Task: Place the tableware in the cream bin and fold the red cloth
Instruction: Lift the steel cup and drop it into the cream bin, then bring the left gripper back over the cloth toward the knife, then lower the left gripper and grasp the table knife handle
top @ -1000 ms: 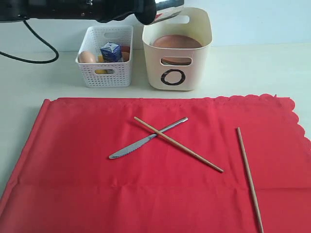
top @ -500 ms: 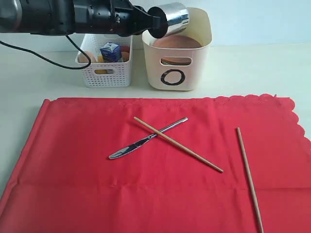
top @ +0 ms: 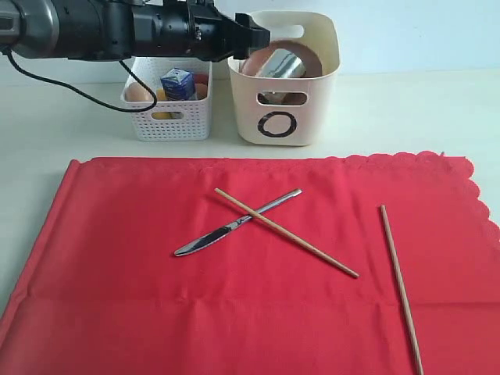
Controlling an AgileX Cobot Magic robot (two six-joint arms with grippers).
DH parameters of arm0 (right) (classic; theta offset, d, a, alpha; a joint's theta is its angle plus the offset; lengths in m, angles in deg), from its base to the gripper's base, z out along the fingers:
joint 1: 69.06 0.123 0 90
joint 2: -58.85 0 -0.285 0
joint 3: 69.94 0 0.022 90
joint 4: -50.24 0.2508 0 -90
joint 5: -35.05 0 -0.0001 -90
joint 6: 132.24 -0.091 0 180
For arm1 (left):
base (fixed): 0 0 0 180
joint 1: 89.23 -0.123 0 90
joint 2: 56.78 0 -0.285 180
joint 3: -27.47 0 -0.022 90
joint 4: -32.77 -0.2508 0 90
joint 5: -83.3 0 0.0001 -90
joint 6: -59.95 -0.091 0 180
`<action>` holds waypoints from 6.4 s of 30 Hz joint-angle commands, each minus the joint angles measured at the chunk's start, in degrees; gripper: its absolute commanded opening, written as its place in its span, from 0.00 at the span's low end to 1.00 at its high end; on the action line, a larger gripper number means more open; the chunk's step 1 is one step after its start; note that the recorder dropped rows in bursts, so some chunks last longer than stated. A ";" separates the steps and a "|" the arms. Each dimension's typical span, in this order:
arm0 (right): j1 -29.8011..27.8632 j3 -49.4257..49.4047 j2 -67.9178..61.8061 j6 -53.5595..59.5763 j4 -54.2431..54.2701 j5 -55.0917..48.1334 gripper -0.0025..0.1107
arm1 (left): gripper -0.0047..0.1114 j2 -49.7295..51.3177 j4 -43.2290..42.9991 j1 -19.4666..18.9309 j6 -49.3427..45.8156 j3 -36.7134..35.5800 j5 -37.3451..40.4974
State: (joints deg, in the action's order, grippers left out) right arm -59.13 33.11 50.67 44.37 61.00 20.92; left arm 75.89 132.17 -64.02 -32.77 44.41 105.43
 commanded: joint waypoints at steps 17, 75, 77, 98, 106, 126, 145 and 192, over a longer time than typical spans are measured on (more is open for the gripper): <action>-0.01 -0.27 0.39 0.36 -0.16 0.32 0.02 | 0.29 -4.21 -13.02 -2.98 12.46 0.39 16.81; -0.01 -0.27 0.39 0.36 -0.16 0.32 0.02 | 0.04 -30.08 -3.23 -7.95 -10.61 -53.69 42.17; -0.01 -0.27 0.39 0.36 -0.16 0.32 0.02 | 0.04 -29.60 -3.23 -7.95 -10.61 -53.69 42.17; -0.01 -0.27 0.39 0.36 -0.16 0.44 0.02 | 0.04 -24.47 0.55 -7.95 -16.82 -50.86 27.20; -0.01 -0.27 0.39 0.36 -0.16 0.44 0.02 | 0.24 -20.59 0.55 -5.56 -17.84 -46.86 25.62; -0.01 -0.27 0.39 0.36 -0.16 0.44 0.02 | 0.64 -18.21 -11.30 12.20 -19.79 -37.53 -1.40; -0.01 -0.27 0.39 0.36 -0.16 0.44 0.02 | 0.63 -10.06 -8.30 12.66 -26.95 -28.71 -6.18; -0.01 -0.27 0.39 0.36 -0.16 0.44 0.02 | 0.59 -1.76 -2.73 13.69 -25.07 -23.14 -10.74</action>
State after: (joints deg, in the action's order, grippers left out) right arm -59.13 33.11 50.67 44.37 61.00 20.92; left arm 75.72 129.20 -50.47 -58.27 21.14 94.12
